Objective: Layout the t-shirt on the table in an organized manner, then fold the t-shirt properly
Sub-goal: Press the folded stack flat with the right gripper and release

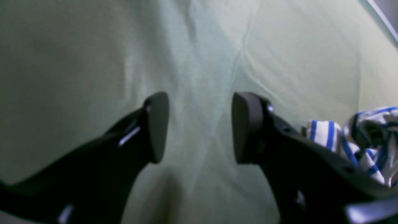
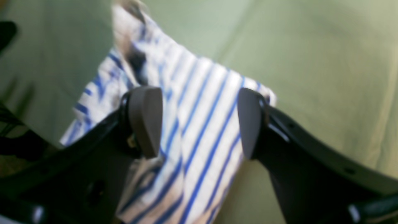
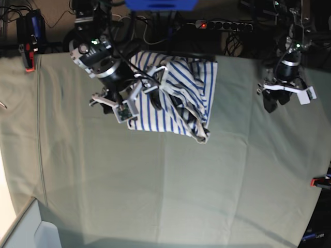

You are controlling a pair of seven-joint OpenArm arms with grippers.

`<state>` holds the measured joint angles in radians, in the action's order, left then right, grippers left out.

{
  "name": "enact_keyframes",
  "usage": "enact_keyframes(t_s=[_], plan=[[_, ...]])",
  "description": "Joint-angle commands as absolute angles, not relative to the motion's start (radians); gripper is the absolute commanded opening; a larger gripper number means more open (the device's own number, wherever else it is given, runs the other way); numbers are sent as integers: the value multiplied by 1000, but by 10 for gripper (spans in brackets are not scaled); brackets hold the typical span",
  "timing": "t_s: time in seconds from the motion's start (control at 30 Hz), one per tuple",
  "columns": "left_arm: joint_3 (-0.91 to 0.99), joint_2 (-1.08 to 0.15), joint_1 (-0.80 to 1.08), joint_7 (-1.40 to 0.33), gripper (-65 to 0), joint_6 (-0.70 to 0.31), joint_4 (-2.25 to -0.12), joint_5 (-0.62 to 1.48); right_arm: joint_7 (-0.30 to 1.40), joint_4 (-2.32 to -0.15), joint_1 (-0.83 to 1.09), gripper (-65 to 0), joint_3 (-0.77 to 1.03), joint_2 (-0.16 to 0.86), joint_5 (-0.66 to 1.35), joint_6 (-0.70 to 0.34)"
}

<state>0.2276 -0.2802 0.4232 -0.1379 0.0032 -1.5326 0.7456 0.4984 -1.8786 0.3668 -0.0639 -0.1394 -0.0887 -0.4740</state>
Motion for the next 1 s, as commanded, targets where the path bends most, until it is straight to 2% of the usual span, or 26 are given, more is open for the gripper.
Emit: enact_keyframes(t_s=[0.0,0.1,0.3,0.4,0.73,0.97], plan=[[237,-292,423,-114,-329,-5,-1552,746,473,-1880,378,-282,-64,-150,-70,-475],[240,-300,426,-114,-329,-5,-1552,746,470,-1871,404,-357,-62,-148,-70,-478],[306,-295,432,-114,-329,-5,-1552,746,470,-1805,429,-579,-150,-148,-73,-479],[320,-294,433,-114,-329,-5,-1554,746,470,-1750,421,-644,-194,-150,-70,-479],[320,-294,456,-114,-329,-4,-1623,746,469,-1624,329,-650,-460,-150,-68,-479],[320,-302,469,-114,-329,-4,-1613,746,476,-1747,367,-650,-374,-117,-70,-479]])
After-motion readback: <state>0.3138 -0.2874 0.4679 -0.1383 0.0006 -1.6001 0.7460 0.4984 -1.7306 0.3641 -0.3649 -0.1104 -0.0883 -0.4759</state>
